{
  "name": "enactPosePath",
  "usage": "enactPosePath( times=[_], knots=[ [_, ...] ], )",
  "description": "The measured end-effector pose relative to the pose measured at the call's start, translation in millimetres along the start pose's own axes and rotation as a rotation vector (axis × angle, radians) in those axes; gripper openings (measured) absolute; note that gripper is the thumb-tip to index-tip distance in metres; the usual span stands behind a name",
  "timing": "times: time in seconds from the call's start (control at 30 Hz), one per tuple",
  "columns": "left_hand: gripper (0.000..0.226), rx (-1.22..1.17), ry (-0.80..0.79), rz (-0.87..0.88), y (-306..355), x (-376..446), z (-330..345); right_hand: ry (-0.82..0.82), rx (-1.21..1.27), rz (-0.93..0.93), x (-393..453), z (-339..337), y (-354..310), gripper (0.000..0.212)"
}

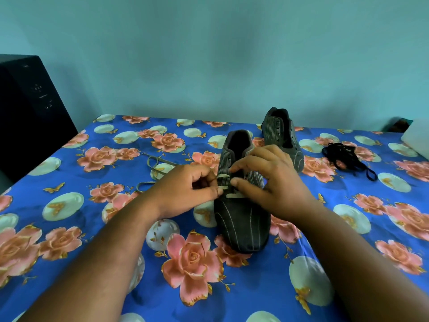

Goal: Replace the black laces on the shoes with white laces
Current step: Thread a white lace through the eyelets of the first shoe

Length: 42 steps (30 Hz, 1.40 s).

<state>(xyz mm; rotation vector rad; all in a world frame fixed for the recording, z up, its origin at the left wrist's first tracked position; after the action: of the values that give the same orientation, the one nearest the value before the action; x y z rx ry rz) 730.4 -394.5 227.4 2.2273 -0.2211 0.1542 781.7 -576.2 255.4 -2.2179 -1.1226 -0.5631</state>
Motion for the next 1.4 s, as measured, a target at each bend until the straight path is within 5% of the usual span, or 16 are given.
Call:
enactPosePath(
  times=[0.13, 0.27, 0.4, 0.53, 0.73, 0.87, 1.13, 1.4],
  knots=[
    [0.027, -0.333, 0.011, -0.028, 6, -2, -6, -0.122, -0.128, 0.047, -2, 13, -10, 0.047],
    [0.021, -0.432, 0.025, 0.072, 22, -4, -7, -0.009, -0.224, 0.027, 0, 13, -23, 0.042],
    [0.037, -0.471, 0.126, 0.140, 23, -3, -11, 0.071, -0.256, 0.019, -1, 10, -26, 0.030],
    [0.024, -0.445, 0.205, 0.074, 11, 4, -8, 0.096, -0.080, 0.097, 0, 4, -15, 0.017],
    [0.018, -0.285, 0.062, 0.135, 9, 10, 15, 0.258, 0.315, 0.153, 4, -18, -14, 0.027],
    [0.015, -0.309, 0.095, 0.138, 7, 11, 19, 0.306, 0.641, 0.358, 4, -28, 4, 0.029],
    [0.011, -0.389, 0.058, 0.078, 5, 10, 18, 0.386, 0.874, 0.721, -4, -41, 69, 0.035],
    [0.027, -0.436, 0.073, 0.050, 7, 6, 17, 0.010, 0.745, 0.885, -27, -46, 118, 0.022]
  ],
)
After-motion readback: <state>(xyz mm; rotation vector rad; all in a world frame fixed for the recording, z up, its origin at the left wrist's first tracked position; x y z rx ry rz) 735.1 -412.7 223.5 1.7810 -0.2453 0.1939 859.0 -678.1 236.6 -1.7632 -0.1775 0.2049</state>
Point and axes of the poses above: each hand's wrist, its own x-axis towards the middle knuckle, its own z-axis out of the palm, y = z × x, the point moved 6 cm from there along x, towards the middle knuckle, and after that the axes turned 2 degrees about y, right-handed, at the moved point
